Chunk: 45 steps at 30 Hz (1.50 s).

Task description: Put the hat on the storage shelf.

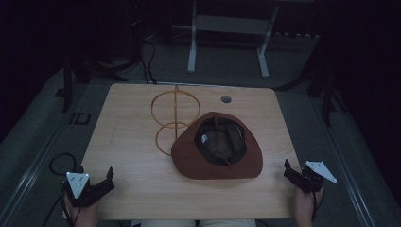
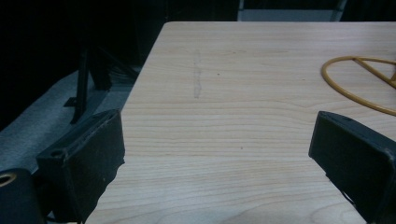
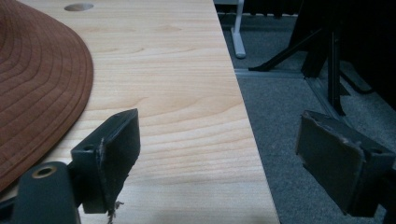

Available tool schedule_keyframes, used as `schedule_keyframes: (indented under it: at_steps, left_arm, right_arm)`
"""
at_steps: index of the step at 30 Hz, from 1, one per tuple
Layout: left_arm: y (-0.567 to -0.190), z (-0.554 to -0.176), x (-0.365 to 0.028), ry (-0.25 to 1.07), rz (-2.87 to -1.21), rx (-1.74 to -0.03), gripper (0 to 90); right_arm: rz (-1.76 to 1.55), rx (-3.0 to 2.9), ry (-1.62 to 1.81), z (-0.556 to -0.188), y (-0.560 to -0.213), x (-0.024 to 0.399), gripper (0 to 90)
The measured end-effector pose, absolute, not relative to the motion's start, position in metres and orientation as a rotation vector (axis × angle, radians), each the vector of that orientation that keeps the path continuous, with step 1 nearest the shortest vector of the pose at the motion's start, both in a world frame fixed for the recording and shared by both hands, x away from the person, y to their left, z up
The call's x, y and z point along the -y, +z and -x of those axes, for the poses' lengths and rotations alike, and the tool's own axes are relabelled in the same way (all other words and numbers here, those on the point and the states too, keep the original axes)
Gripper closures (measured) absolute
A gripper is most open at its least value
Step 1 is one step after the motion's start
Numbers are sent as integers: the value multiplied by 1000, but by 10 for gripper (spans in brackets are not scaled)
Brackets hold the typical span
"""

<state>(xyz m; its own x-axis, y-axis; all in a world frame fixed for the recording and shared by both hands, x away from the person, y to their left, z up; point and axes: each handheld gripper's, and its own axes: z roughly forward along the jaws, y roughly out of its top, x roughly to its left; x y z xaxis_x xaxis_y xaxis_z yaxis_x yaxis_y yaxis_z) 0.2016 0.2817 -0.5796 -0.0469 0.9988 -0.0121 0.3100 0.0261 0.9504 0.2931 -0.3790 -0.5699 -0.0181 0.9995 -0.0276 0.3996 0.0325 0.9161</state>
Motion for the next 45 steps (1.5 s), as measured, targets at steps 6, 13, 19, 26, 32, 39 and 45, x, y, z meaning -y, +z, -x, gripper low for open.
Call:
schedule_keyframes:
  at_steps: [6,13,19,26,32,39,45]
  left_arm:
    - [-579,-202,-279,1053,-1431,-1450,51]
    - [-574,-200,-272,1079,-1456,-1446,52]
    - [-570,-200,-268,976,-1423,-1440,48]
    - [-570,-201,-262,866,-1479,-1410,48]
    - [-571,-204,-256,810,-1531,-1378,46]
    - [-570,-203,-250,808,-1594,-1361,48]
    - [-571,-204,-244,798,-1643,-1332,51]
  right_arm:
    - [-1515,-1580,1007,-295,-570,378,137]
    - [-1543,-1631,1019,-296,-560,378,140]
    - [-1506,-1721,1014,-300,-548,369,141]
    - [-1499,-1787,1042,-308,-539,360,137]
    - [-1457,-1859,1067,-316,-534,352,137]
    - [-1376,-1932,1063,-327,-526,335,136]
    - [-1333,-1952,1088,-341,-514,322,135]
